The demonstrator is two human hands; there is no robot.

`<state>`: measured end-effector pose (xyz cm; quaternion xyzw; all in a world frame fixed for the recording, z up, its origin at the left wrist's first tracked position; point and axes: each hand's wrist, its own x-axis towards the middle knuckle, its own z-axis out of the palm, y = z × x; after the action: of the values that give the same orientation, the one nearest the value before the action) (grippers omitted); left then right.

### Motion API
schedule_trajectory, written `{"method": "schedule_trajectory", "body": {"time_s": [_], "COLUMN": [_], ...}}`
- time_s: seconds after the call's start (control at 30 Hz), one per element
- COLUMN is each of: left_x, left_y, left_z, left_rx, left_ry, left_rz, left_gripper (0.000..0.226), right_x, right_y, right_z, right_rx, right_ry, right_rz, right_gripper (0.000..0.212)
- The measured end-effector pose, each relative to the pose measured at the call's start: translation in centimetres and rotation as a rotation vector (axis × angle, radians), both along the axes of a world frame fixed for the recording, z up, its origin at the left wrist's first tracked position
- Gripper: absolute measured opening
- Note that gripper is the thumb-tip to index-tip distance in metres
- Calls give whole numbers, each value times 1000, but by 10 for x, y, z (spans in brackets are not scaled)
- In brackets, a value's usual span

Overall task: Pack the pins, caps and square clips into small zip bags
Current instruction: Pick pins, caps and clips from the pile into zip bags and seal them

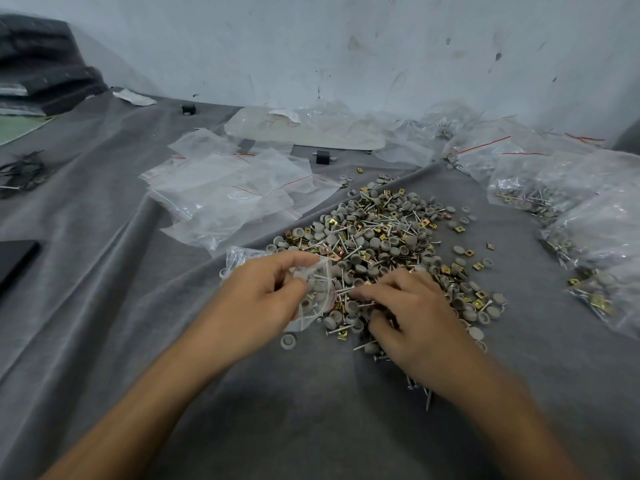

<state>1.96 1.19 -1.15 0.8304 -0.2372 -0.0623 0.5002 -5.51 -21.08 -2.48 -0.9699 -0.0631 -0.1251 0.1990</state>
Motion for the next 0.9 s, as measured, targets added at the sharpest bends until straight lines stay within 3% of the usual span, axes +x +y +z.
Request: {"method": "schedule_trajectory", "body": {"time_s": [0.1,0.47,0.73,0.9], "left_x": [-1,-2,-3,-3], "left_y": [-1,0,-2,-2], "left_z": [0,3,2,2], "left_rx": [-3,40,34,19], "left_ry": [5,-11,-4,1], "left_rz": [0,13,-13,-4], "left_gripper": [31,35,36,35], "right_x": [0,0,0,-1], "right_y": [3,3,6,6], "right_z": [-1,0,3,5], "right_rx": [-87,-110,210,170], "right_ry": [56,103,-111,-72], "right_rz": [33,11,-25,4], "right_gripper": [42,22,16,14]}}
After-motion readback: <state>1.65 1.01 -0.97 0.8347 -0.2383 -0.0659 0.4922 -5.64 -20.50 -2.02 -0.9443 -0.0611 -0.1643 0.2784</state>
